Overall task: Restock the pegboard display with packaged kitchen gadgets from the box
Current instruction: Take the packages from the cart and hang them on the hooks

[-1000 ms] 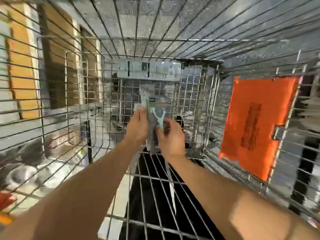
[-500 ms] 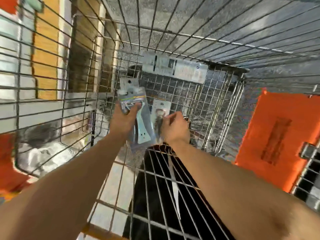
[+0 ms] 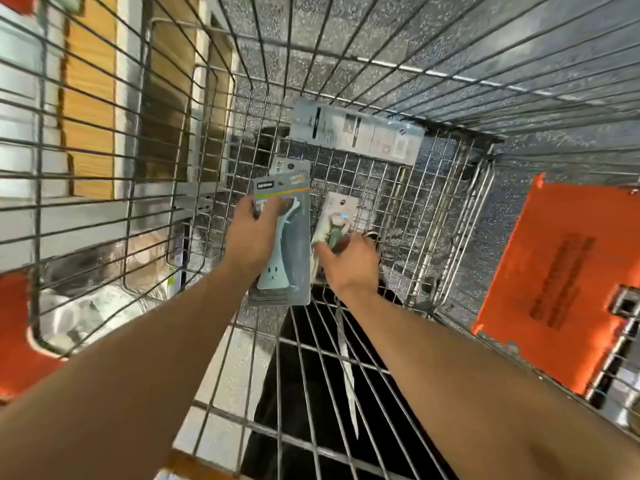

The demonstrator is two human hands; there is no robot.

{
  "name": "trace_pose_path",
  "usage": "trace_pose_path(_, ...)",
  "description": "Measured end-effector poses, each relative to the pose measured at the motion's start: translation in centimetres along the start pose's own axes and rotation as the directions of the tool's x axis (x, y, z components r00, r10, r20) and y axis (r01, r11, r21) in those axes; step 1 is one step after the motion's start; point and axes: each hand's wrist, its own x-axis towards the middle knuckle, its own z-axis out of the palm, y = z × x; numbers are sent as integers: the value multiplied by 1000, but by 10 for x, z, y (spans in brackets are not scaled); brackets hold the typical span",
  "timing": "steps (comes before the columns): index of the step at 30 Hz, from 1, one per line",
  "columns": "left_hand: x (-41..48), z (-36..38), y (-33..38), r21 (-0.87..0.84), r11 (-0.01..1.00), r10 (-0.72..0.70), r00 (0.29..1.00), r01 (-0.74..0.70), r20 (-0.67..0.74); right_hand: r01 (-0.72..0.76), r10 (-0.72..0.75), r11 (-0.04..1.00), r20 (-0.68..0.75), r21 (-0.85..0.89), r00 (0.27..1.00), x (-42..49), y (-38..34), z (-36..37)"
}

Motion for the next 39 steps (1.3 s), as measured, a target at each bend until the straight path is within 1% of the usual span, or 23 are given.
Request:
trace_pose_path(2,-7,-2,8,10,1000,13,1000,-13,-6,-30,32,982,-8,187,999,-11,0,-14)
trace_pose_path(3,-10,-4,12,14,1000,10,1000,-10,4,-39,42,970,-6,241,999,-16,-1,-22)
trace_pose_path(6,-25,-13,33,8,1000,-17,999,17,37,6,12,948,-57,319,998,-30,-10,-44)
trace_pose_path(7,-42,-23,47,1,1000,16,999,-16,45,40,-7,929,-91,368,996,-49,-18,-63)
trace_pose_path(9,-48,-26,56,-35,999,18,999,-16,43,36,1,896,-82,442,997,-53,-22,-69)
trace_pose_path(12,-64,-31,74,-112,994,-15,999,20,47,19,10,854,-53,519,999,-65,-29,-83)
trace_pose_path(14,-85,-42,85,-211,977,-34,999,39,24,53,-29,815,-50,577,998,-90,-40,-107)
trace_pose_path(16,-102,-49,97,-280,956,-75,997,82,36,102,-60,802,-90,589,994,-103,-50,-124)
trace_pose_path(18,-135,-65,103,-325,945,-30,999,42,42,168,-94,784,-153,597,984,-128,-57,-140)
trace_pose_path(19,-153,-72,107,-344,939,23,999,-11,31,204,-118,779,-181,593,976,-139,-61,-146)
trace_pose_path(21,-180,-83,108,-383,921,67,998,-65,-9,279,-183,753,-219,596,959,-164,-67,-154)
trace_pose_path(23,-216,-99,109,-411,905,87,993,-111,-76,338,-257,716,-219,611,941,-193,-72,-167)
trace_pose_path(25,-240,-112,106,-497,860,85,992,-120,-93,392,-331,723,-213,569,919,-221,-78,-181)
trace_pose_path(26,-254,-118,100,-526,843,62,991,-116,-120,422,-377,719,-201,552,904,-241,-78,-187)
trace_pose_path(27,-275,-126,95,-567,806,96,982,-173,-163,442,-414,711,-183,547,892,-262,-80,-192)
trace_pose_path(29,-305,-137,97,-605,767,173,977,-214,-126,455,-439,715,-166,531,883,-281,-87,-196)
trace_pose_path(30,-327,-146,97,-631,739,218,970,-238,-110,493,-485,699,-165,517,859,-300,-90,-200)
trace_pose_path(32,-358,-160,93,-666,690,269,954,-284,-128,551,-556,670,-156,497,817,-338,-93,-210)
trace_pose_path(34,-391,-185,83,-698,625,297,933,-350,-202,609,-645,611,-127,506,753,-382,-99,-218)
trace_pose_path(35,-397,-195,84,-721,580,308,921,-380,-237,628,-666,587,-137,510,734,-394,-104,-220)
trace_pose_path(38,-457,-230,73,-709,501,295,868,-496,-400,734,-786,459,-155,501,598,-454,-119,-221)
trace_pose_path(39,-488,-241,68,-692,473,285,838,-545,-465,763,-819,425,-152,487,554,-481,-124,-219)
